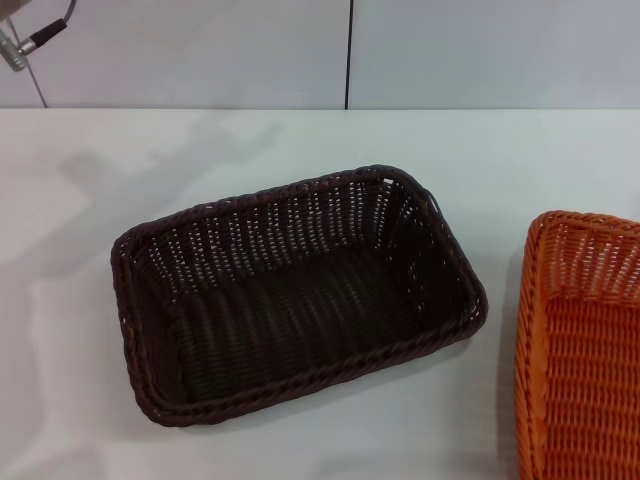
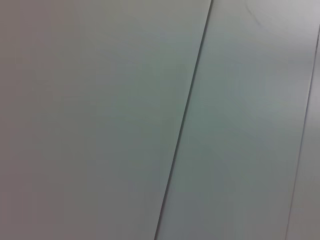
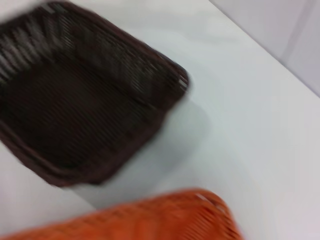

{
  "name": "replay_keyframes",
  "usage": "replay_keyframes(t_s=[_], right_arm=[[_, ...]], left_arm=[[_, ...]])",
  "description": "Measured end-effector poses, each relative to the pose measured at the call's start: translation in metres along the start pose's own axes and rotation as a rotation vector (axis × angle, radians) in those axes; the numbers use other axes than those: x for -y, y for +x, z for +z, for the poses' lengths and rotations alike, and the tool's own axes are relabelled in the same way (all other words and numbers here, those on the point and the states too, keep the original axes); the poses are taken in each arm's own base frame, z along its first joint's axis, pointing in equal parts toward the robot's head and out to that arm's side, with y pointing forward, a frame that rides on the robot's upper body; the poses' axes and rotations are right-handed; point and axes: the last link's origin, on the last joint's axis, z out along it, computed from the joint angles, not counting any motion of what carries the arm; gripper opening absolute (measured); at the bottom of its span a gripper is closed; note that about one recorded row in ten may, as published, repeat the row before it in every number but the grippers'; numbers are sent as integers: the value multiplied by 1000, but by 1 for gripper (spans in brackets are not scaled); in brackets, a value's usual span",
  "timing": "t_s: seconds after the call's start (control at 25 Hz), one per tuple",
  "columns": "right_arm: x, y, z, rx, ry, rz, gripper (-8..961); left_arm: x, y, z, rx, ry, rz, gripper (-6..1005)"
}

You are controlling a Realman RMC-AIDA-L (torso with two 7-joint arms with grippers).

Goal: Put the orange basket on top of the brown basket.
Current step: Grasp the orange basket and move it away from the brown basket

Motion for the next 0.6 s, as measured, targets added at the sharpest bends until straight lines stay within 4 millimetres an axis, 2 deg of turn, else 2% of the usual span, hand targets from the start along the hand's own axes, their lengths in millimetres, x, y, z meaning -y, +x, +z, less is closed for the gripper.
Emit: replay_keyframes(t_s=[0.12, 0.16, 0.32, 0.36, 0.52, 0.56, 0.6], right_arm=[[10, 6, 5, -61, 58, -7, 698], [13, 11, 13, -87, 60, -8, 698], [15, 17, 25, -107, 52, -3, 680], [15, 20, 34, -118, 44, -5, 676], [15, 23, 48, -138, 35, -9, 658], [16, 26, 59, -156, 35, -11, 654], [16, 26, 59, -156, 35, -11, 649]], left_arm=[[1, -3, -1, 4, 2, -9, 862], [1, -4, 0, 6, 2, -13, 862], [0, -7, 2, 9, -1, -18, 862], [0, -7, 4, 10, -3, -17, 861], [-1, -7, 4, 10, -4, -16, 861], [0, -7, 4, 10, -3, -16, 861], [0, -7, 4, 10, -3, -16, 861]])
